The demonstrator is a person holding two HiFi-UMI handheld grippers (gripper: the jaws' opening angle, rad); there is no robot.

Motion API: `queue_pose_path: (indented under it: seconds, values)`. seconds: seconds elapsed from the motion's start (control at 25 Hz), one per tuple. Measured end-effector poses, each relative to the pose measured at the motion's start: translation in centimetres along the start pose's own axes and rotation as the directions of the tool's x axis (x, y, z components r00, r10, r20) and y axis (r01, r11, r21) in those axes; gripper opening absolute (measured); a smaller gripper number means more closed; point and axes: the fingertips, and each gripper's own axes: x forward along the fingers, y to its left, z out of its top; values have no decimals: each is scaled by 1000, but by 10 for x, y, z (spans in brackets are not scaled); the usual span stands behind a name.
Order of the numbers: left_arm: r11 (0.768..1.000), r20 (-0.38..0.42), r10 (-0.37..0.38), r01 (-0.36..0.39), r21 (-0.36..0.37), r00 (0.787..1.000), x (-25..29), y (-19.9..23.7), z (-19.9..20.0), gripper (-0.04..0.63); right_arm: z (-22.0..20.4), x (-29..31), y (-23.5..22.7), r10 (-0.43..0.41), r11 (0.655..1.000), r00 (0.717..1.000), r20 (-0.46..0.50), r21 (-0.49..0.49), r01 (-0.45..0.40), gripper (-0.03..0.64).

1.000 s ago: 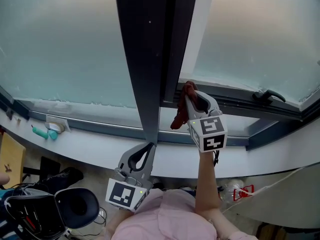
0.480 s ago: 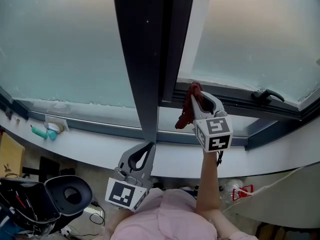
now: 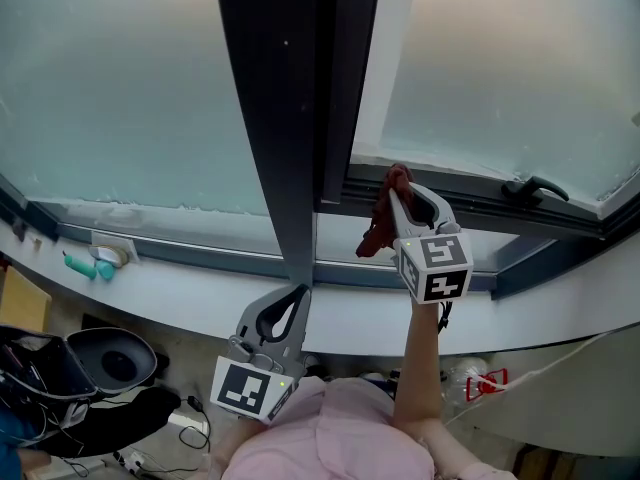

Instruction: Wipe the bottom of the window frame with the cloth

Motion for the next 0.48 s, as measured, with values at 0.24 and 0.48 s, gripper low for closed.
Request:
queue_pose_path:
  seconds: [0.24,0.48]
  values:
    - [1000,0,7,-7,0,1000,1,1,-1,-2,-3,-3,-8,-11,1000,1000,2,12,11,75]
    - [1000,-12,8,-8,-2,1000,2,1,-4,-2,-5,-7,-15,-29,999,1000,4,22,29,75]
